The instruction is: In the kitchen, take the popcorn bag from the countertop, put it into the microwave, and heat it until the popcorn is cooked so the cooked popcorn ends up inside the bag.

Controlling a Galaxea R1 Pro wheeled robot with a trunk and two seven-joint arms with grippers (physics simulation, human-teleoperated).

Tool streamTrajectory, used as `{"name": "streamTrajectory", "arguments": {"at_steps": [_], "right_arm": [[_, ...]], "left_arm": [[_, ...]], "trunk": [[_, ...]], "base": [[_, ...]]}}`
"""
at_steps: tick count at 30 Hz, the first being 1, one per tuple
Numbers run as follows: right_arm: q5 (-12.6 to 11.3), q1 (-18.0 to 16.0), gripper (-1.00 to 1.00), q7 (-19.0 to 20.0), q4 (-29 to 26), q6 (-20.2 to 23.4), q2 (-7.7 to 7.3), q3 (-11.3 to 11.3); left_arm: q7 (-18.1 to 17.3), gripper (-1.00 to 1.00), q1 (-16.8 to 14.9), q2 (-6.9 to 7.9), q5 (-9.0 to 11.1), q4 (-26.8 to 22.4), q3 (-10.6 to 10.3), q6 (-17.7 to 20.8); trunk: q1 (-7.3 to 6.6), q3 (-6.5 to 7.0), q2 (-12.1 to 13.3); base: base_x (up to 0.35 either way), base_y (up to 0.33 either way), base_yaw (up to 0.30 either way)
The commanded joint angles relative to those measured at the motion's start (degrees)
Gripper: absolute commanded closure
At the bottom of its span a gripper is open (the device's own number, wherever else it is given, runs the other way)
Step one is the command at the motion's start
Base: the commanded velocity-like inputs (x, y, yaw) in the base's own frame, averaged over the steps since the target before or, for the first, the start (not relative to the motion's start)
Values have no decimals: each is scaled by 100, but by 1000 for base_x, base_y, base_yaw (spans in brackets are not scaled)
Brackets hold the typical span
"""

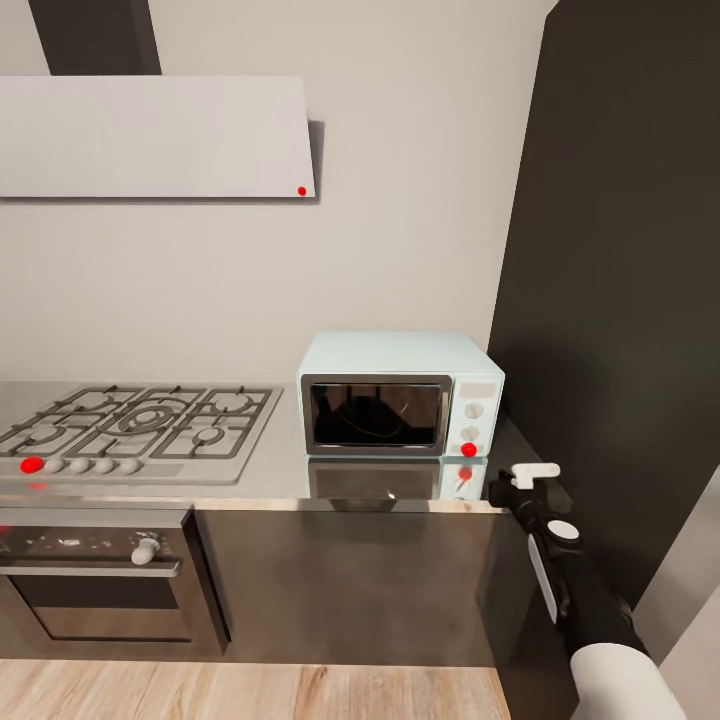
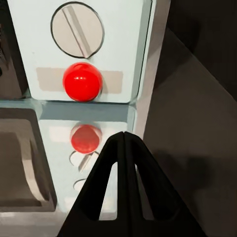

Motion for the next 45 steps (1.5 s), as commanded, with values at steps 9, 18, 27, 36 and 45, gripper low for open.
{"name": "streamTrajectory", "arguments": {"at_steps": [9, 18, 27, 36, 45], "right_arm": [[-14, -4, 100, 35, -15, 17, 79, -14], [-22, -4, 100, 69, -28, -8, 85, -6], [-18, -4, 100, 44, -1, -23, 103, -2], [19, -4, 100, 110, -23, -71, 401, 4], [17, -4, 100, 103, -17, -72, 410, 2]], "left_arm": [[-18, -100, -4, -6, 56, 4, -49, -5], [-18, -100, -4, -4, 56, 4, -49, -5], [-16, -100, -4, 0, 56, 4, -49, -5], [-16, -100, -4, 0, 56, 3, -49, -5], [-18, -100, -4, 0, 56, -1, -49, -5]], "trunk": [[0, -7, -4], [0, -7, -4], [0, -7, -4], [0, -7, -4], [0, -7, -4]], "base": [[0, 0, 0], [137, 0, 0], [45, 0, 0], [0, 0, 0], [134, 0, 0]]}}
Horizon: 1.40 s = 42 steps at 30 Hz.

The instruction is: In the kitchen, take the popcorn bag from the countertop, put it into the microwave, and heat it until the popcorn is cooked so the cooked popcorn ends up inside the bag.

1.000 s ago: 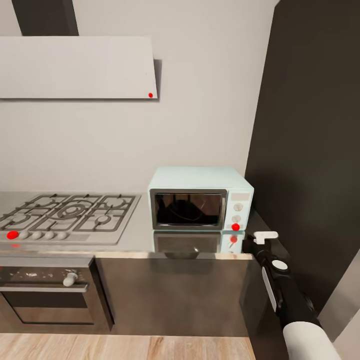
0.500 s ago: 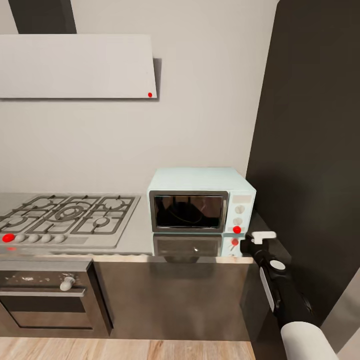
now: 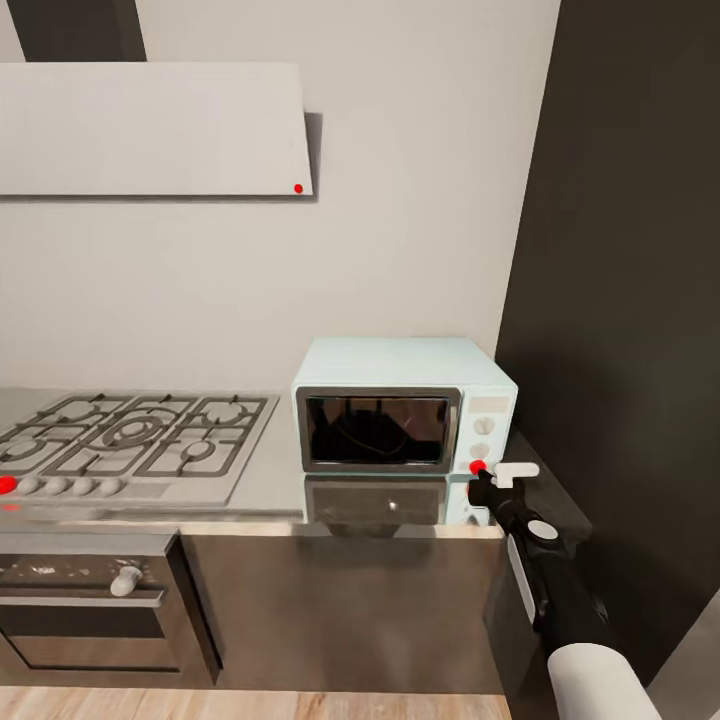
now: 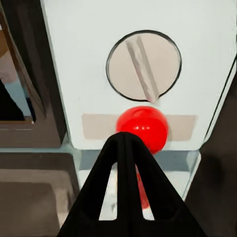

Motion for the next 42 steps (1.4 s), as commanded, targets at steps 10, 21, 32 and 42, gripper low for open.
{"name": "streamTrajectory", "arguments": {"at_steps": [10, 21, 32, 42], "right_arm": [[89, -5, 100, -24, 14, 24, -36, -46], [103, -5, 100, -5, 44, 24, -28, -37], [112, -5, 100, -7, 35, 33, -26, -29], [112, -5, 100, 1, -26, 53, -17, -20]], "left_arm": [[-17, -100, -4, 0, 58, 6, -48, -5], [-17, -100, -4, 0, 58, 4, -48, -5], [-22, -100, -4, -4, 58, 9, -48, -5], [-22, -100, -4, -8, 58, 9, -50, -5]], "trunk": [[3, -7, -4], [3, -7, -4], [3, -7, -4], [3, -7, -4]], "base": [[240, 0, 0], [4, 0, 0], [-215, 0, 0], [-345, 0, 0]]}}
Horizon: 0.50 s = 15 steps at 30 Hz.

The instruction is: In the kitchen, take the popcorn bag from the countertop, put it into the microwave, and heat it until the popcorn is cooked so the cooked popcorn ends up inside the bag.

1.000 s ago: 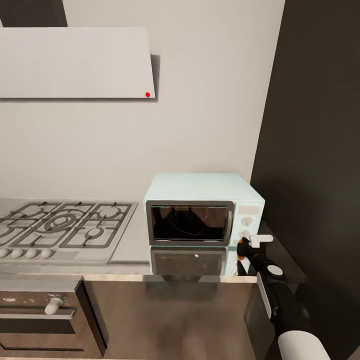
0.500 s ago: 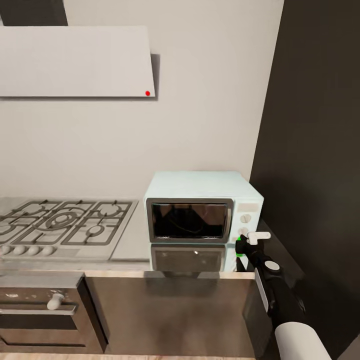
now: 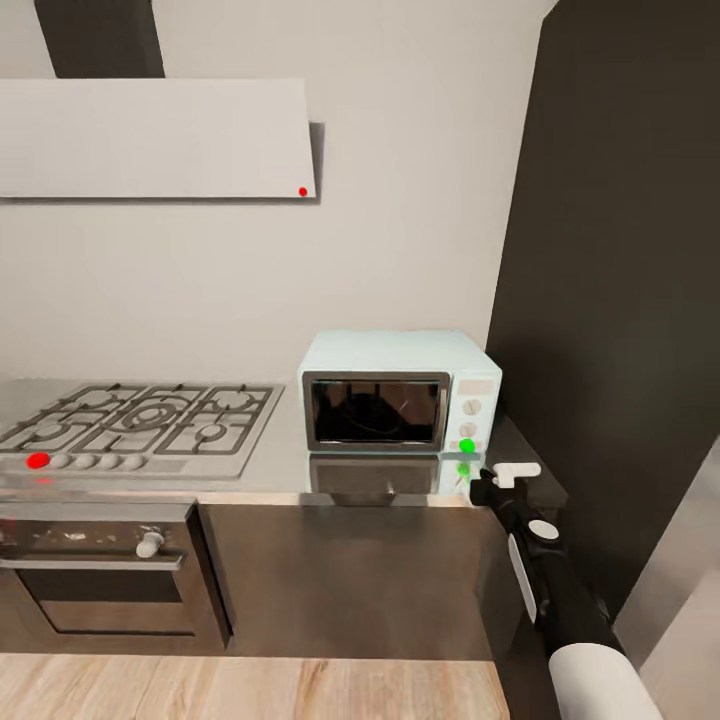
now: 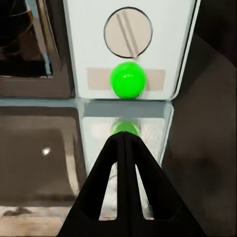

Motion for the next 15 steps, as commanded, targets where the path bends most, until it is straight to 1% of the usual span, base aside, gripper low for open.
{"name": "streamTrajectory", "arguments": {"at_steps": [1, 10, 15], "right_arm": [[60, -4, 100, 53, -11, 23, 11, -28], [57, -4, 100, 53, -9, 13, 25, -28], [13, -4, 100, 40, 139, 8, 42, -28]], "left_arm": [[-15, -100, -4, 0, 58, 4, -48, -5], [-9, -100, -4, 0, 58, 4, -47, -5], [-8, -100, -4, 7, 58, 4, -47, -5]], "trunk": [[-3, -7, -5], [-3, -7, -5], [-3, -7, -5]], "base": [[-345, 0, 0], [-345, 0, 0], [-331, 0, 0]]}}
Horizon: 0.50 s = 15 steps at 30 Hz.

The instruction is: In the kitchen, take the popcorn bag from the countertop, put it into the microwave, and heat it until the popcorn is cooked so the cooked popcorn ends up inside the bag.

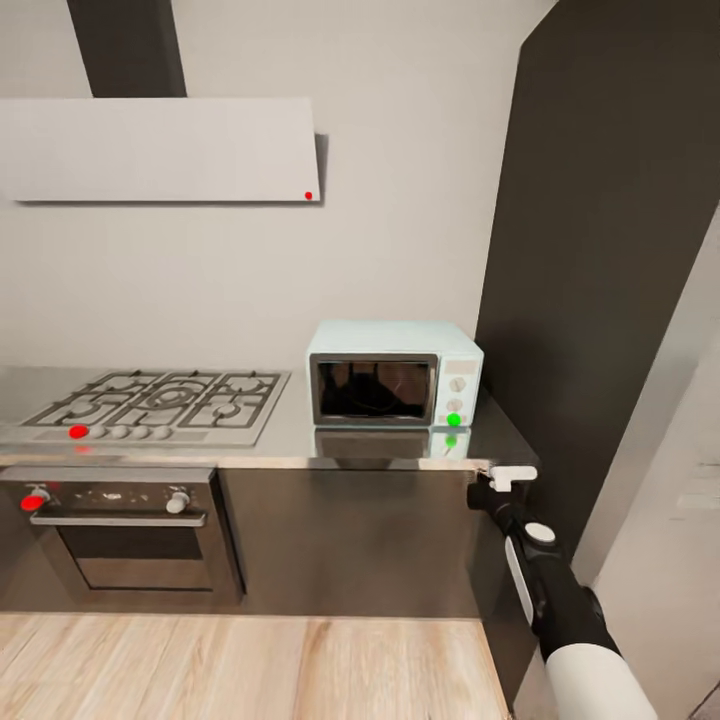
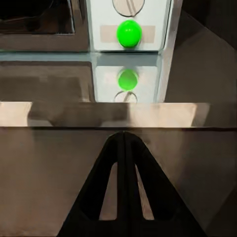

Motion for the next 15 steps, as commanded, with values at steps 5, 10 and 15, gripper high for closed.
{"name": "streamTrajectory", "arguments": {"at_steps": [5, 10, 15], "right_arm": [[86, -5, 100, 25, 1126, 2, 16, -22], [290, -5, 100, -96, 2578, -275, -16, -27], [592, -5, 100, -673, 4818, -683, -262, -46]], "left_arm": [[-23, -100, -4, 3, 58, -2, -49, -5], [-18, -100, -4, 1, 54, -5, -49, -5], [-16, -100, -4, 2, 51, -5, -49, -5]], "trunk": [[-3, -7, -5], [-3, -7, -5], [-3, -7, -5]], "base": [[-65, 0, 0], [-2, 0, 0], [0, 0, 0]]}}
